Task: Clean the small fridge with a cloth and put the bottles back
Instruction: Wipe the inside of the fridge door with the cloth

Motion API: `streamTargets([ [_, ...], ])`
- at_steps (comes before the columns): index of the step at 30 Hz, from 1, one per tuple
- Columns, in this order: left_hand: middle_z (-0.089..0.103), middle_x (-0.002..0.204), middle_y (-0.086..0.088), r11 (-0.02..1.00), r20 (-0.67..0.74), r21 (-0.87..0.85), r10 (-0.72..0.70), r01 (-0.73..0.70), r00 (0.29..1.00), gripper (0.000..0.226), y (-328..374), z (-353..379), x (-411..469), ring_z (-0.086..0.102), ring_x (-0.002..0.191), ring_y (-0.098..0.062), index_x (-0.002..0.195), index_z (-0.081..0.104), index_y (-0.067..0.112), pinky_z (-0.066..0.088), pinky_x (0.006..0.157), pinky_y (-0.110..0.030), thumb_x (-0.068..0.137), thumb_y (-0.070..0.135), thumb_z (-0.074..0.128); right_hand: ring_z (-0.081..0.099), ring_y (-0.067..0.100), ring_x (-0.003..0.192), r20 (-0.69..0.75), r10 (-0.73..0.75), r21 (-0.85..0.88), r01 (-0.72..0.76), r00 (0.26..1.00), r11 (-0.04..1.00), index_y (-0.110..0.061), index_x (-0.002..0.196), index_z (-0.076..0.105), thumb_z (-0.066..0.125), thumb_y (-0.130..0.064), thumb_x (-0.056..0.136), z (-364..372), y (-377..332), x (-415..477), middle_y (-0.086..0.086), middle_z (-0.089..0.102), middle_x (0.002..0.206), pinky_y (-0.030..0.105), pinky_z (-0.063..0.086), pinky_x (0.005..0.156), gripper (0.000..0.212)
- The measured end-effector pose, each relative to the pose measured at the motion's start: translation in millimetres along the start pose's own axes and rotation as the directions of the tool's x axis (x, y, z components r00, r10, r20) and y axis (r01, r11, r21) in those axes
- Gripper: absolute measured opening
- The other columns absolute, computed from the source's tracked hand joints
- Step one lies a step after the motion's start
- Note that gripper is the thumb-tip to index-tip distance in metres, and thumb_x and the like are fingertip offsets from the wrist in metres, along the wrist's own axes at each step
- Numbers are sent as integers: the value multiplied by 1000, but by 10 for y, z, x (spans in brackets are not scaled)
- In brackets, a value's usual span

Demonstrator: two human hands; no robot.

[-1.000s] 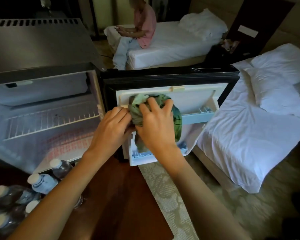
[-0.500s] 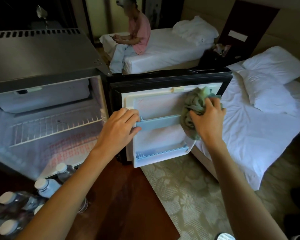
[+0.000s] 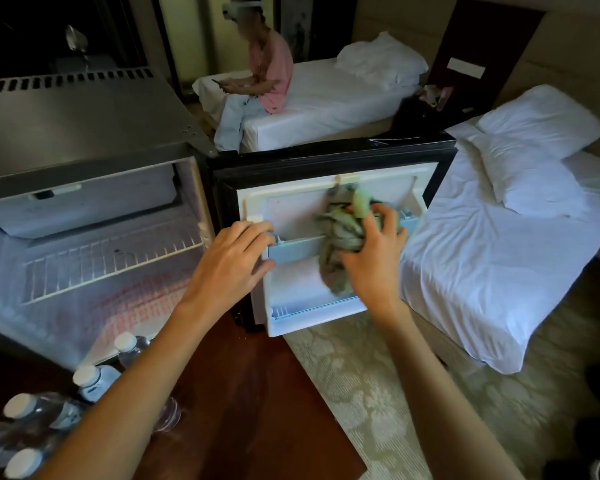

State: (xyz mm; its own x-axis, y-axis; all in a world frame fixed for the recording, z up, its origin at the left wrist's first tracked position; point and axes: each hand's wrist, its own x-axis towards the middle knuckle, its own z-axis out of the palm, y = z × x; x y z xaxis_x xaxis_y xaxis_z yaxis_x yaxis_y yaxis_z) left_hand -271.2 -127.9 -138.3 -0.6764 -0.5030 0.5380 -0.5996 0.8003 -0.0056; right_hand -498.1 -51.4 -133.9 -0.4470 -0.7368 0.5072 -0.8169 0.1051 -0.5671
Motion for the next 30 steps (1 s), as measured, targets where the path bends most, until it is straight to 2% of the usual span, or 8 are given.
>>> streamTargets([
  [3, 60, 126, -5, 1000, -4, 0, -6, 6, 1000, 38, 13, -11, 19, 52, 115, -24, 114, 64, 9, 47, 94, -39, 82, 26, 77, 38, 39, 118, -89, 131, 32, -129, 987, 991, -17, 138, 52, 70, -5, 71, -204, 412, 195, 10, 38, 141, 39, 40, 100, 70],
  [6, 61, 125, -6, 1000, -12, 9, 0, 0, 1000, 38, 25, -4, 39, 50, 114, -23, 113, 64, 9, 44, 94, -36, 81, 26, 77, 46, 34, 114, -152, 168, 104, -154, 974, 983, -14, 131, 56, 70, -13, 75, -232, 578, 302, 9, 44, 132, 47, 45, 98, 58],
  [9, 61, 124, -6, 1000, -13, 3, -3, 3, 1000, 38, 36, 15, 48, 49, 113, -22, 113, 64, 9, 40, 96, -33, 81, 26, 78, 44, 34, 115, -176, 222, 146, -197, 959, 969, -13, 129, 57, 67, -15, 75, -77, 403, 227, 9, 43, 135, 41, 41, 100, 54],
  [16, 58, 128, -11, 999, 50, 28, -22, 21, 999, 52, 49, -2, 45, 48, 116, -26, 119, 61, 2, 47, 96, -40, 75, 21, 83, 34, 39, 124, -79, 53, 244, -32, 995, 969, -27, 123, 52, 76, -21, 69, 503, -463, -380, 8, 31, 144, 48, 44, 97, 59],
  [20, 47, 138, -11, 1000, 133, 18, -8, 5, 991, 71, -3, -19, 11, 46, 119, -29, 131, 51, -2, 50, 95, -44, 69, 13, 84, 35, 28, 129, -93, 103, 512, -41, 990, 858, -18, 119, 50, 64, -37, 78, 714, -627, -676, 9, 31, 143, 38, 39, 107, 48],
  [23, 42, 143, -9, 998, 193, 43, 34, -43, 981, 71, -28, -26, 11, 47, 119, -28, 133, 46, 5, 50, 97, -45, 73, 16, 83, 41, 25, 129, -150, 153, 611, -30, 977, 791, -24, 114, 48, 71, -27, 73, 770, -396, -678, 11, 33, 137, 34, 40, 108, 47],
  [26, 45, 142, -11, 995, 203, 71, 53, -69, 978, 66, -11, -51, 49, 50, 118, -29, 131, 46, 7, 49, 98, -44, 75, 11, 81, 49, 19, 115, -163, 349, 691, -146, 923, 708, -26, 113, 46, 74, -6, 71, 769, -222, -560, 13, 44, 125, 37, 44, 99, 55],
  [30, 51, 136, -13, 993, 180, 77, 78, -93, 981, 54, 18, -66, 139, 54, 116, -30, 127, 52, 4, 51, 96, -46, 80, 8, 78, 54, 18, 116, -167, 556, 802, -216, 814, 557, -25, 124, 46, 79, -11, 74, 780, -104, -331, 4, 52, 126, 40, 47, 100, 62],
])
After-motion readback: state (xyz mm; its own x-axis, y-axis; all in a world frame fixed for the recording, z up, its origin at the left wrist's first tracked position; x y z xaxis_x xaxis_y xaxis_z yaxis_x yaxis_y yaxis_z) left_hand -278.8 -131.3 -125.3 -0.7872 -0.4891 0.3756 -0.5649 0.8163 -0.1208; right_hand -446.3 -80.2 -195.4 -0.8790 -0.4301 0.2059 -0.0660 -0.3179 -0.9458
